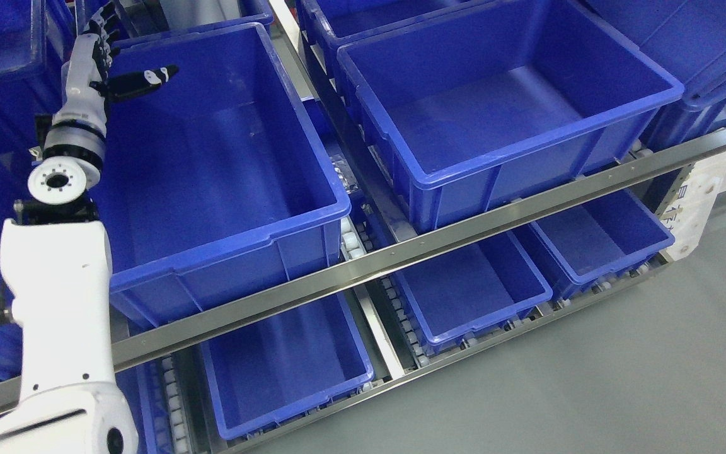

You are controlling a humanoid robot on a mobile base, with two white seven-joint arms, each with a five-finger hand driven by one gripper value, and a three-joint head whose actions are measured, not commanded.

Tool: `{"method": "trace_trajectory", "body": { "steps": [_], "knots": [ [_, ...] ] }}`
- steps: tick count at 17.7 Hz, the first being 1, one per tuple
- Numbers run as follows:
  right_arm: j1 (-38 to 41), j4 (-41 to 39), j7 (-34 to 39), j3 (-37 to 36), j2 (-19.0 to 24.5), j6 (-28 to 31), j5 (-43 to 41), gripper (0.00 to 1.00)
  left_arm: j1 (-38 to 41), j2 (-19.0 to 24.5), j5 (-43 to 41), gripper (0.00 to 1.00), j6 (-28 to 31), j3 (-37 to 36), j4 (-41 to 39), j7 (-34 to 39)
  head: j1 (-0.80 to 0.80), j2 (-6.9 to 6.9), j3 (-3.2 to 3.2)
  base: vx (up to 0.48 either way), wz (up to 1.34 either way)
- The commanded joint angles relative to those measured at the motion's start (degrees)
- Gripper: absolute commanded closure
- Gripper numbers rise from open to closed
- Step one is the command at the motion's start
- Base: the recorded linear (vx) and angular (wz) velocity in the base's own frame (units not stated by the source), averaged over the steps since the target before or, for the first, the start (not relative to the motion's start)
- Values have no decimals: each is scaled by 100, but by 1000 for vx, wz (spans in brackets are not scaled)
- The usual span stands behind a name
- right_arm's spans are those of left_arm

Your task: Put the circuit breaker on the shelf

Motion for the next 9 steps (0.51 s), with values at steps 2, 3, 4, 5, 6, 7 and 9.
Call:
{"method": "trace_trajectory", "body": {
  "steps": [2,3,4,5,6,7,9],
  "knots": [
    [1,0,-2,114,-100,336,0,0,1745,-428,561,0,382,-27,-4187,21,0,0,0,0,0],
    [1,0,-2,114,-100,336,0,0,1912,-428,570,0,382,-141,-4197,48,0,0,0,0,0],
    [1,0,-2,114,-100,336,0,0,1931,-428,570,0,382,-169,-4197,57,0,0,0,0,0],
    [1,0,-2,114,-100,336,0,0,1932,-428,570,0,399,-212,-4197,57,0,0,0,0,0],
    [1,0,-2,114,-100,336,0,0,1940,-428,570,0,408,-256,-4197,65,0,0,0,0,0],
    [1,0,-2,114,-100,336,0,0,1940,-428,570,0,426,-292,-4197,65,0,0,0,0,0],
    [1,0,-2,114,-100,336,0,0,2036,-428,570,0,461,-336,-4197,65,0,-1,0,-41,-10]
  ]
}}
